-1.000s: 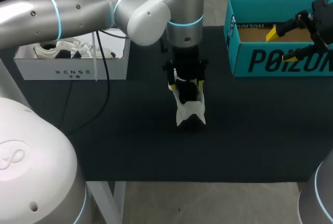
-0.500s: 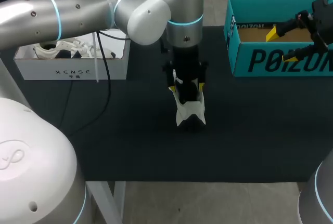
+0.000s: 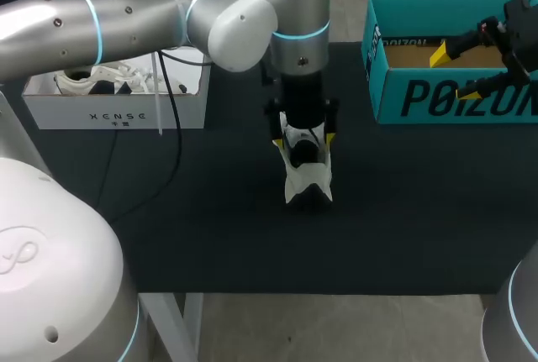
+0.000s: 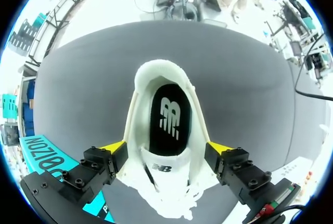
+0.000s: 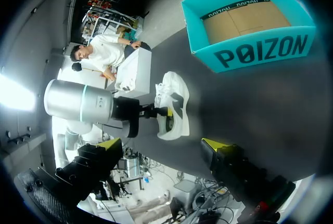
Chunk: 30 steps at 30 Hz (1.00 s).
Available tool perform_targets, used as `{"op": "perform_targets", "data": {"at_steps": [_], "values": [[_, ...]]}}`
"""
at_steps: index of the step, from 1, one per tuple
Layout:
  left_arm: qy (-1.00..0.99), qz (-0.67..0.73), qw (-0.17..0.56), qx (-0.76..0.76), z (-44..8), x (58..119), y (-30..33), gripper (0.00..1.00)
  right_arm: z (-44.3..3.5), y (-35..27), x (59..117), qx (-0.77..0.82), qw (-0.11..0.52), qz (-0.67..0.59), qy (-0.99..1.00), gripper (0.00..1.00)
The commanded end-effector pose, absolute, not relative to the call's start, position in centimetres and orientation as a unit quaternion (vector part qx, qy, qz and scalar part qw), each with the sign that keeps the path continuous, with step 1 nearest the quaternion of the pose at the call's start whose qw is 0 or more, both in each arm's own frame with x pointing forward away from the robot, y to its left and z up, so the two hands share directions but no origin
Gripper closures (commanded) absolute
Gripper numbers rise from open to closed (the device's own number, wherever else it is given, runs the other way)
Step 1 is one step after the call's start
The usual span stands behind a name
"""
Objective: Take the shoe out of the shoebox, open the shoe tongue, remove and reinsert the insole, then place the shoe into the shoebox
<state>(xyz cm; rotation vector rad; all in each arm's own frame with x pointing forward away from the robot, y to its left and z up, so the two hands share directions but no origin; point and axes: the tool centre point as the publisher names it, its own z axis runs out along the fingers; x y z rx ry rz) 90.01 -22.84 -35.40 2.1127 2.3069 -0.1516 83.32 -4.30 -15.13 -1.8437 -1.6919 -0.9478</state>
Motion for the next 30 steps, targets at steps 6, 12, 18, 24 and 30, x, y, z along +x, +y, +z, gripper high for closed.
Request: {"op": "perform_targets", "data": {"at_steps": [6,12,18,24,30], "values": [[0.749,-0.036,0.013,0.662,-35.2,90.9,-22.4,0.00,-15.1,-4.3,83.4,-0.671,0.230,-0.343,-0.615,0.00],[0.755,-0.030,0.019,0.655,-34.4,91.6,-21.9,0.00,-15.1,-4.3,83.4,-0.671,0.230,-0.343,-0.615,0.00],[0.761,-0.029,0.032,0.648,-33.6,92.3,-22.1,0.09,-15.1,-4.3,83.4,-0.671,0.230,-0.343,-0.615,0.00],[0.763,-0.026,0.045,0.644,-32.5,93.2,-22.3,0.67,-15.1,-4.3,83.4,-0.671,0.230,-0.343,-0.615,0.00],[0.763,-0.017,0.043,0.644,-31.4,93.0,-21.7,1.00,-15.1,-4.3,83.4,-0.671,0.230,-0.343,-0.615,0.00]]}}
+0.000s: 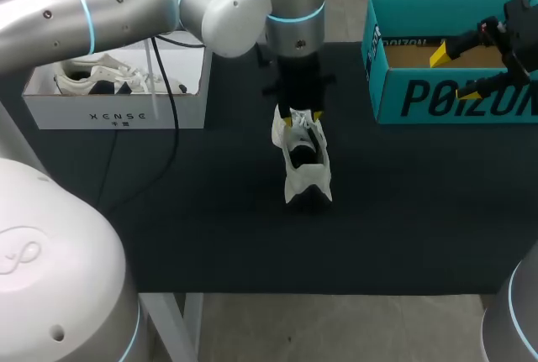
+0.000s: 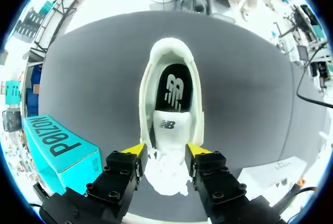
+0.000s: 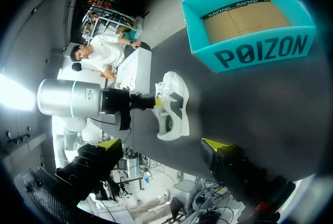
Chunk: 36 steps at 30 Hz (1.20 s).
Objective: Take the shoe out of the shoebox, open the shoe tongue, remove and reinsert the insole, then place the shoe into the shoebox
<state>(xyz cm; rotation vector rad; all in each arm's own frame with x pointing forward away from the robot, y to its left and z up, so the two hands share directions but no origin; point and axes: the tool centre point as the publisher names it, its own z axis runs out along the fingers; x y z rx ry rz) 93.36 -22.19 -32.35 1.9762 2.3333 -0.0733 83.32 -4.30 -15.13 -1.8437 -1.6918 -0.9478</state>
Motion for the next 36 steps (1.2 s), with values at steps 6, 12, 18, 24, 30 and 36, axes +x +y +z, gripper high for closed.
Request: {"op": "perform_targets", "data": {"at_steps": [6,12,18,24,30,36], "values": [[0.773,-0.011,0.036,0.633,-30.8,92.6,-20.6,1.00,-15.1,-4.3,83.4,-0.671,0.230,-0.343,-0.615,0.00],[0.794,-0.015,0.024,0.607,-31.2,92.0,-19.8,1.00,-15.1,-4.3,83.4,-0.671,0.230,-0.343,-0.615,0.00],[0.795,-0.023,0.018,0.606,-31.3,91.9,-19.7,1.00,-15.1,-4.3,83.4,-0.671,0.230,-0.343,-0.615,0.00],[0.795,-0.023,0.018,0.606,-31.3,91.9,-19.7,1.00,-15.1,-4.3,83.4,-0.671,0.230,-0.343,-0.615,0.00],[0.795,-0.023,0.018,0.606,-31.3,91.9,-19.7,1.00,-15.1,-4.3,83.4,-0.671,0.230,-0.343,-0.615,0.00],[0.947,-0.009,0.008,0.321,-31.1,89.7,-18.0,1.00,-15.1,-4.3,83.4,-0.671,0.230,-0.343,-0.615,0.00]]}}
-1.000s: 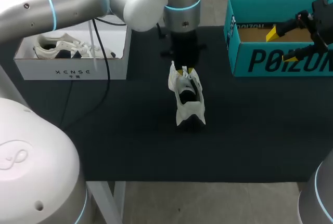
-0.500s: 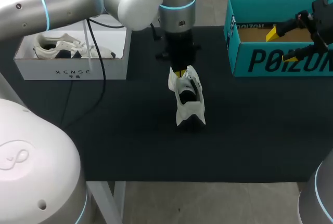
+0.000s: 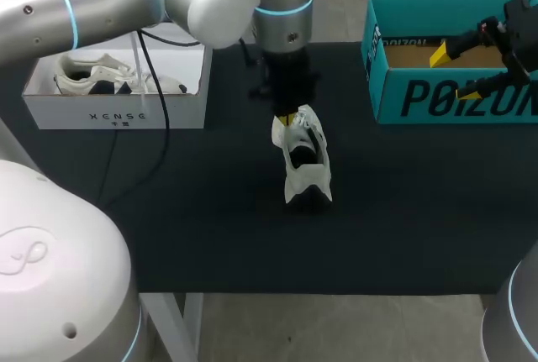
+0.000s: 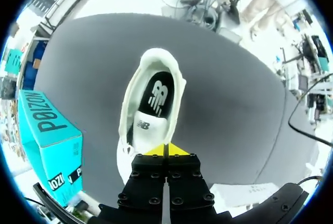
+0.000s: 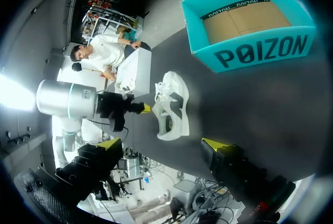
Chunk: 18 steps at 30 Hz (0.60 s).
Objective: Take the shoe out of the shoebox, open the shoe tongue, remove and reinsert the insole, then place the shoe into the shoebox
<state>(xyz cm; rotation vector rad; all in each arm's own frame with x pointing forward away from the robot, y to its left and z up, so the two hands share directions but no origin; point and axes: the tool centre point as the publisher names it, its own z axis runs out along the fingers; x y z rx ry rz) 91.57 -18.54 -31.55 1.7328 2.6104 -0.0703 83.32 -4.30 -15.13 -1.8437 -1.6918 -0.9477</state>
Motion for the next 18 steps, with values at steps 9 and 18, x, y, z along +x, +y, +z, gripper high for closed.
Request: {"op": "perform_targets", "data": {"at_steps": [9,18], "values": [[0.999,0.033,0.029,-0.006,-30.4,84.7,-19.7,1.00,-15.1,-4.3,83.4,-0.671,0.230,-0.343,-0.615,0.00],[0.993,0.010,0.043,-0.113,-30.1,82.5,-21.2,1.00,-15.1,-4.3,83.4,-0.671,0.230,-0.343,-0.615,0.00]]}}
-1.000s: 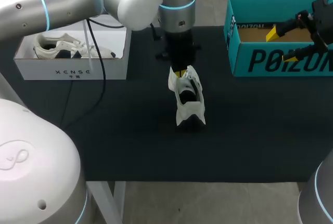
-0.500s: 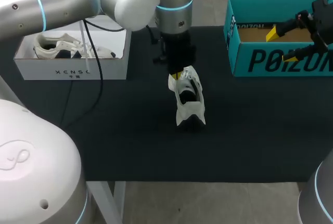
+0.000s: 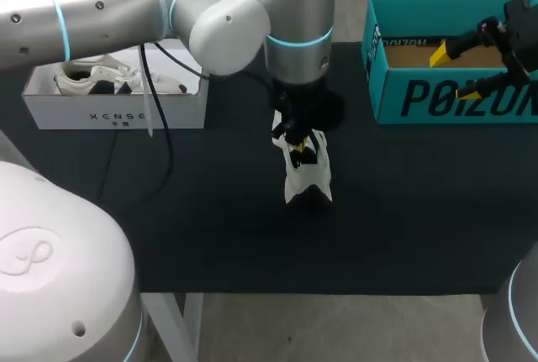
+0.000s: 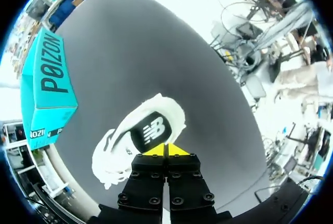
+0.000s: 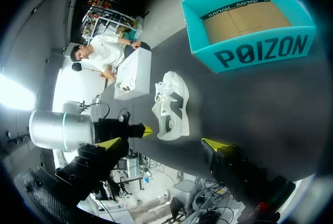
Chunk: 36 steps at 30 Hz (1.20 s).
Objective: Take the shoe out of the shoebox, open the shoe tongue, remove and reinsert the insole, then place the shoe into the shoebox
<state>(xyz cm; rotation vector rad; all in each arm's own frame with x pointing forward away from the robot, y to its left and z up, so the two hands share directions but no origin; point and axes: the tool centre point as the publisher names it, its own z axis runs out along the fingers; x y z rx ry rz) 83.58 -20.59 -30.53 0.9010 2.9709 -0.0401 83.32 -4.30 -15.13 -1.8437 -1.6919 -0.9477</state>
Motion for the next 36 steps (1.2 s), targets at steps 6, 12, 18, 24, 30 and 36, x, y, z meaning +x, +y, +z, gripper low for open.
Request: {"op": "perform_targets", "data": {"at_steps": [6,12,18,24,30,36], "values": [[0.987,0.002,0.057,-0.148,-29.9,80.7,-21.5,1.00,-15.1,-4.3,83.4,-0.671,0.230,-0.343,-0.615,0.00],[0.988,-0.020,0.039,-0.145,-31.0,80.0,-21.2,0.62,-15.1,-4.3,83.4,-0.671,0.230,-0.343,-0.615,0.00],[0.992,-0.018,0.032,-0.120,-31.6,79.7,-21.8,0.32,-15.1,-4.3,83.4,-0.671,0.230,-0.343,-0.615,0.00],[0.995,-0.009,0.024,-0.099,-33.1,79.7,-22.7,0.43,-15.1,-4.3,83.4,-0.671,0.230,-0.343,-0.615,0.00],[0.996,0.001,0.015,-0.088,-35.4,80.6,-23.2,0.45,-15.1,-4.3,83.4,-0.671,0.230,-0.343,-0.615,0.00],[0.997,0.009,0.023,-0.075,-36.8,81.3,-23.2,0.35,-15.1,-4.3,83.4,-0.671,0.230,-0.343,-0.615,0.00]]}}
